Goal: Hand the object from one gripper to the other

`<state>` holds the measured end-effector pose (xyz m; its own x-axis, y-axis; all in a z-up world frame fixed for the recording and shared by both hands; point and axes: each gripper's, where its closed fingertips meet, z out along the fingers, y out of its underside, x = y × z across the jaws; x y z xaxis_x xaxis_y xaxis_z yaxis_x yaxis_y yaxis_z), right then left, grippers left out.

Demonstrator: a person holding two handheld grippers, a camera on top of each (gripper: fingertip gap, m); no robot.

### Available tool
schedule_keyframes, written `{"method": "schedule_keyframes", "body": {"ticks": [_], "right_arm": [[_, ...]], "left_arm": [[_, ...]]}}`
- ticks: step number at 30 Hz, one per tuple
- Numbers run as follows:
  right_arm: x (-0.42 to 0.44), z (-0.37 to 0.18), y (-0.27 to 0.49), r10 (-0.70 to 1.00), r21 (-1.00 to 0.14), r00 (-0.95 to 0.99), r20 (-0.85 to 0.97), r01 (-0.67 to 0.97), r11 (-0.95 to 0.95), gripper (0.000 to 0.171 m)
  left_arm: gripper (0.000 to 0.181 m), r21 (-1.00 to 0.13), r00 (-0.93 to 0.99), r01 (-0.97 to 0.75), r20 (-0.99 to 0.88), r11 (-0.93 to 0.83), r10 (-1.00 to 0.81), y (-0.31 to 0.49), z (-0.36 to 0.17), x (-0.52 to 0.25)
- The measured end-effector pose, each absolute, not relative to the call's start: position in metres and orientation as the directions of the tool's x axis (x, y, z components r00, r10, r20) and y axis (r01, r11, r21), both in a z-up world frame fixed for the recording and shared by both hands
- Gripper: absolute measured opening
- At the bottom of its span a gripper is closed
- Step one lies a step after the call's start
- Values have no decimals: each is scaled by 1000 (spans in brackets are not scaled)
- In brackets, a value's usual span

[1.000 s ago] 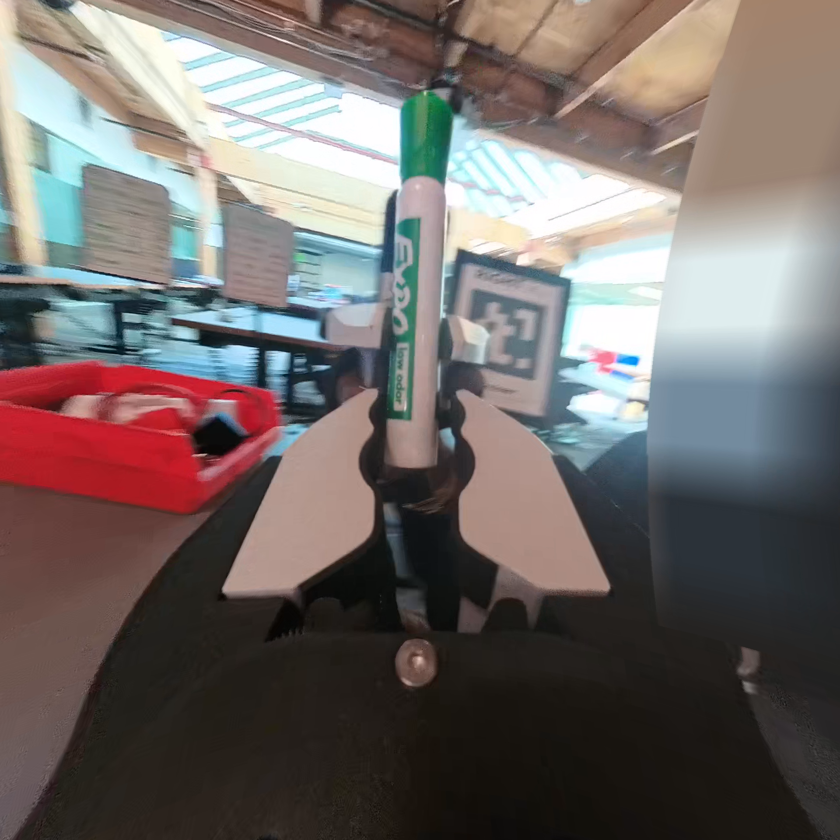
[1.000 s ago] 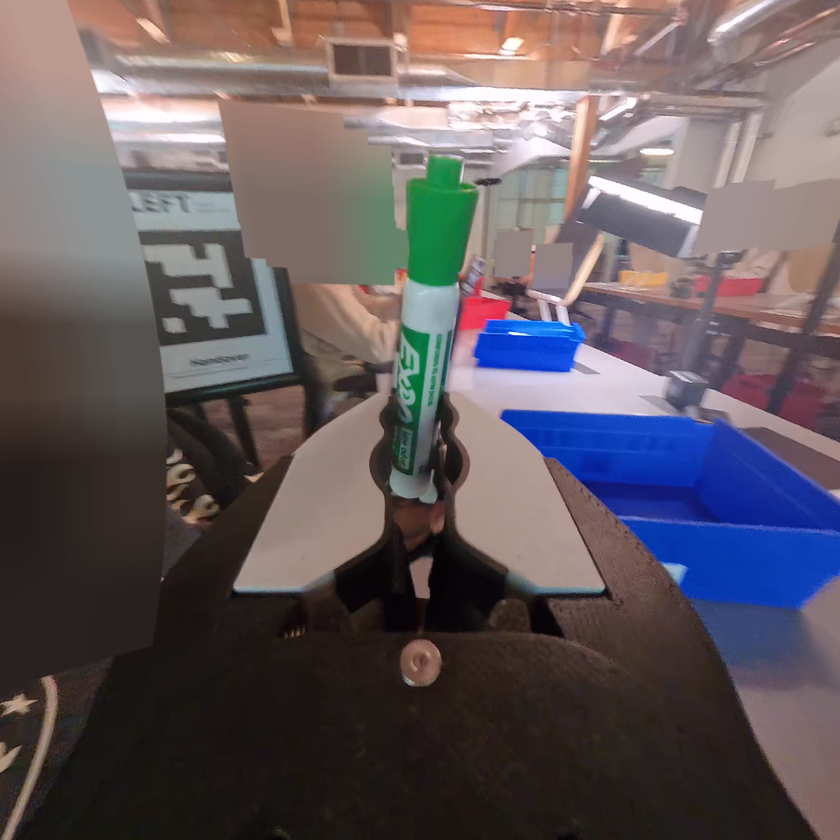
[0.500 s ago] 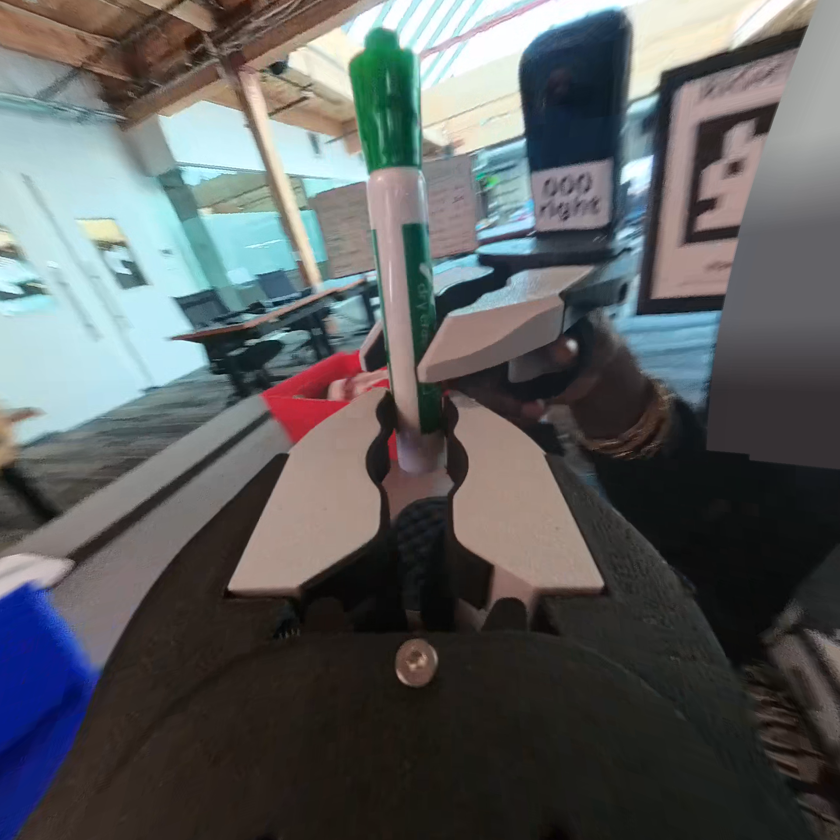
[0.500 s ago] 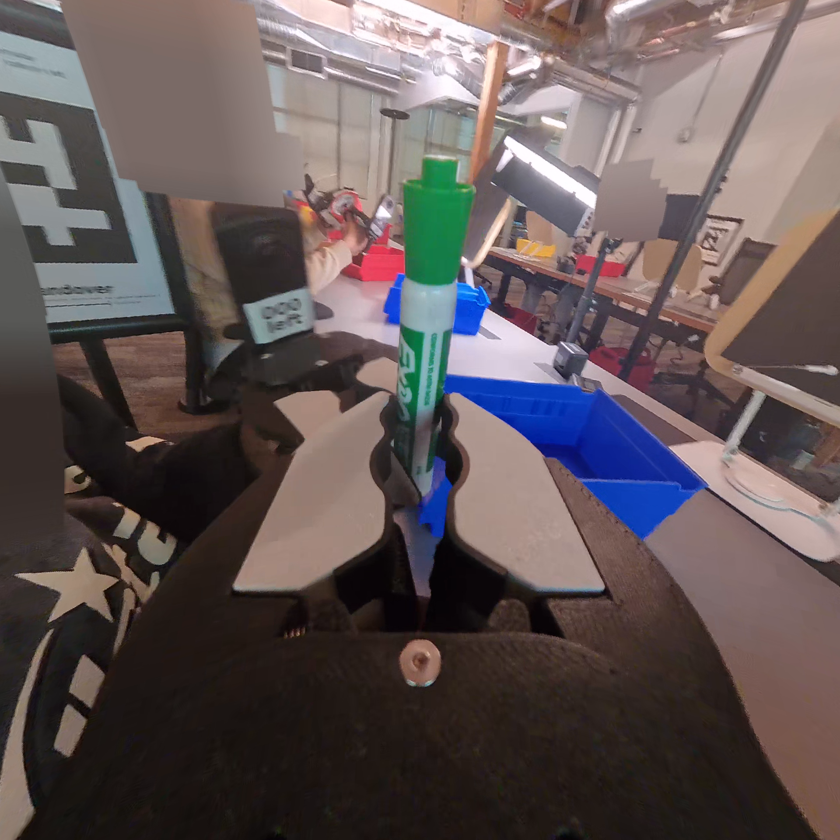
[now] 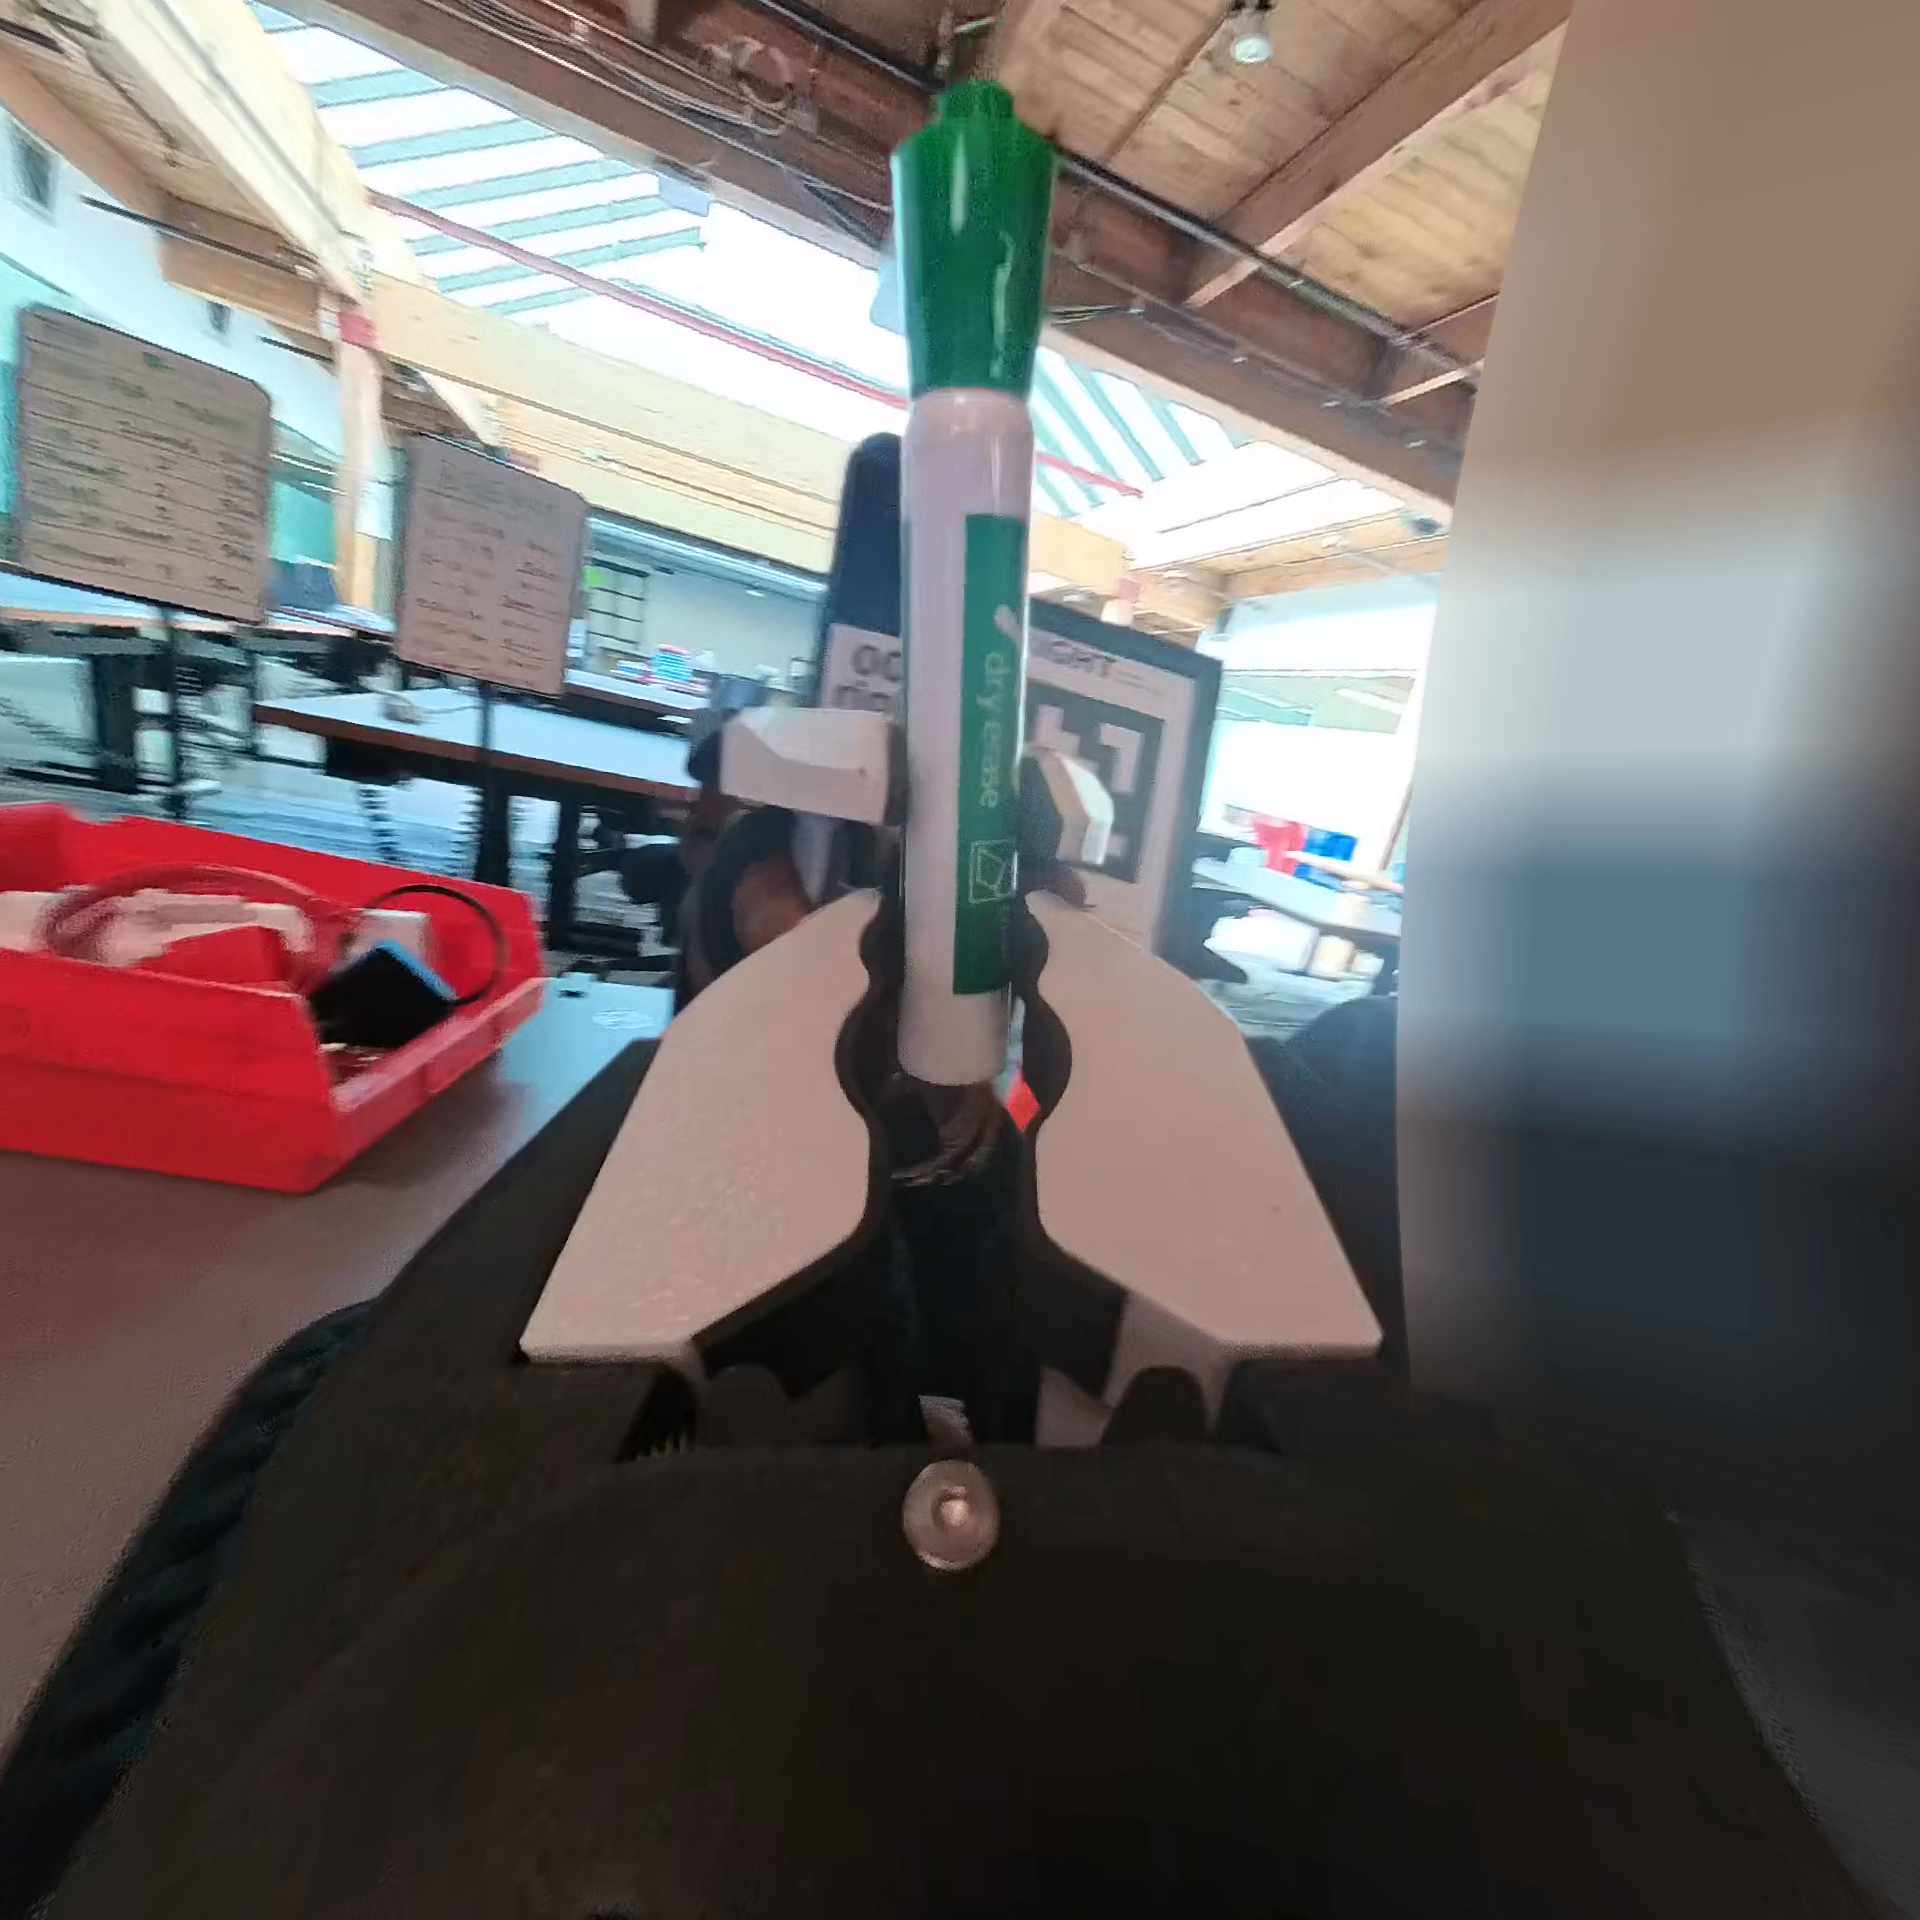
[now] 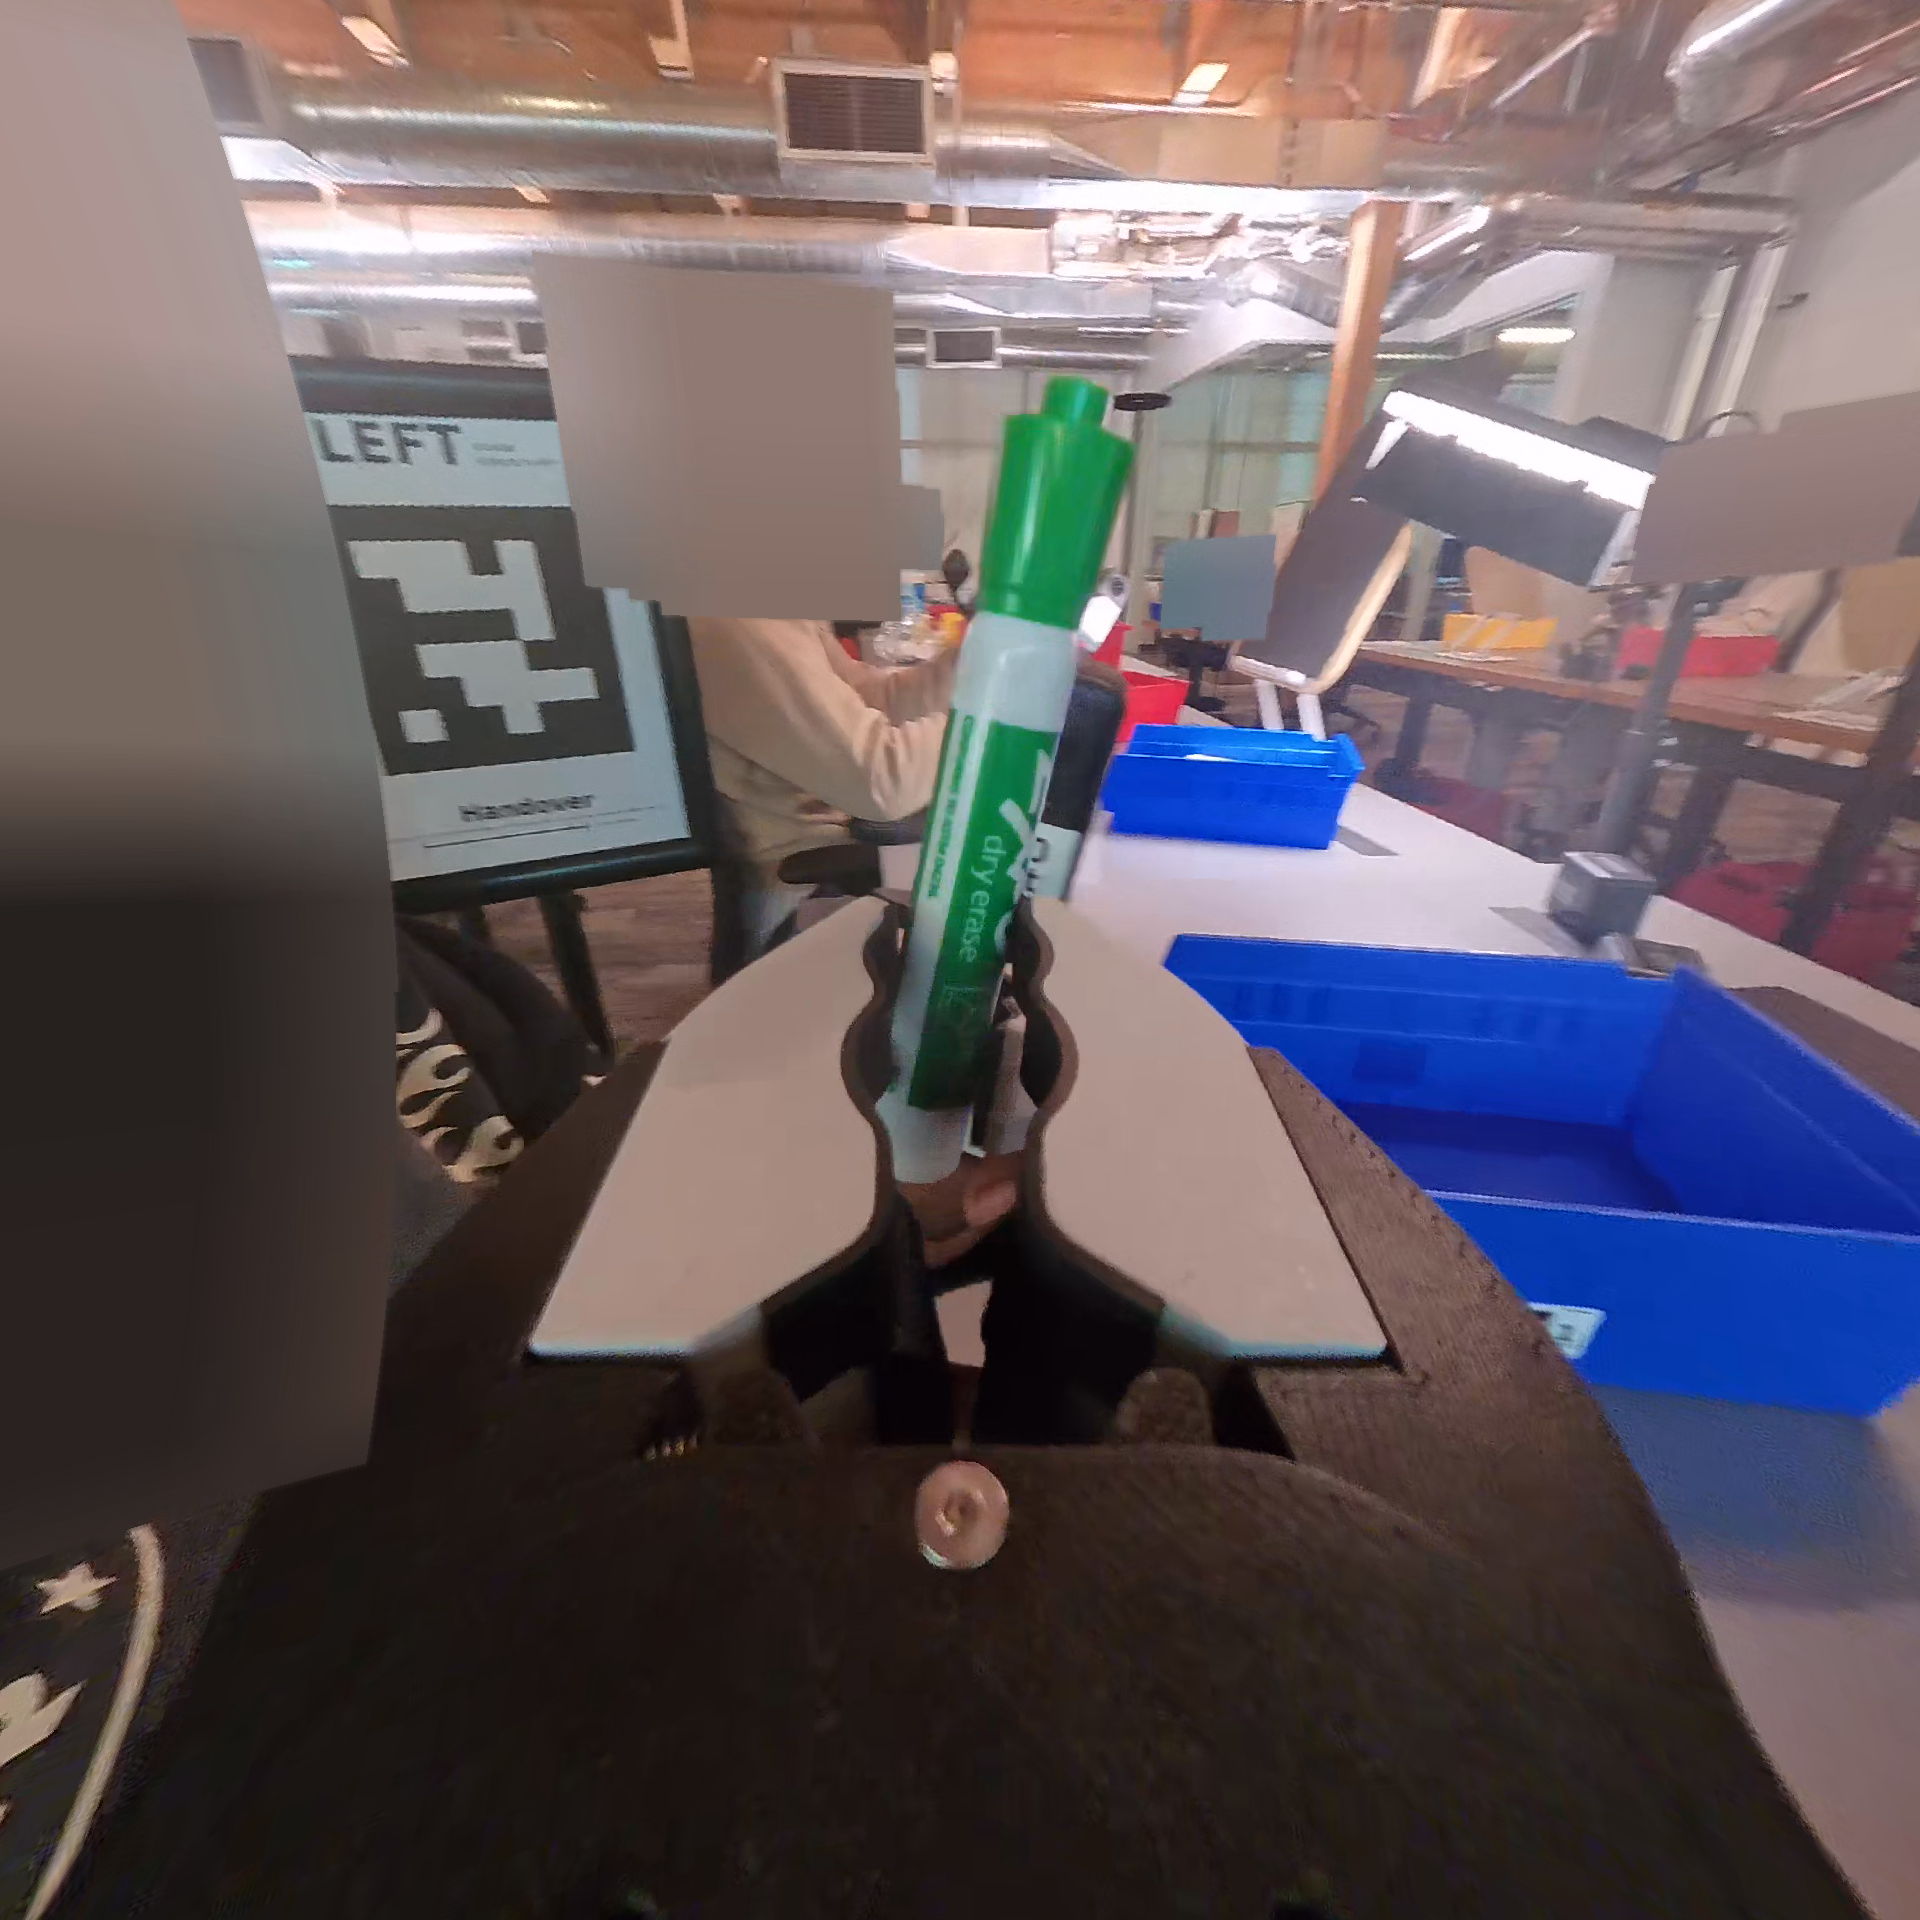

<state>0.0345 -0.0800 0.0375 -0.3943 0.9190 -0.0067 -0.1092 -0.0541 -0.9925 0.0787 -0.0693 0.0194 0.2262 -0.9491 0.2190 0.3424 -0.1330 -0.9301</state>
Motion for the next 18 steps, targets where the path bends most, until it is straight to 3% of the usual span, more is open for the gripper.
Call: {"method": "schedule_keyframes", "body": {"ticks": [1,5,8,11,14,18], "right_arm": [[33,37,-76,934,-993,-356,12,-114,-31,23],[26,34,-60,980,-993,-178,92,-94,77,22],[24,32,-56,986,-989,-89,137,-76,131,22],[22,31,-52,985,-984,-36,167,-65,164,21],[24,32,-53,986,-986,-49,157,-69,154,21],[26,36,-60,983,-985,-110,147,-104,136,26]], "left_arm": [[22,-941,288,326,193,-93,-938,-64,18,76],[32,-980,568,156,-15,125,-823,-46,15,64],[36,-961,740,-47,-218,274,-636,-34,14,54],[25,-926,777,-189,-344,327,-527,-33,13,54],[22,-937,778,-171,-318,305,-541,-34,13,54],[20,-980,660,47,-115,194,-742,-47,17,60]]}}
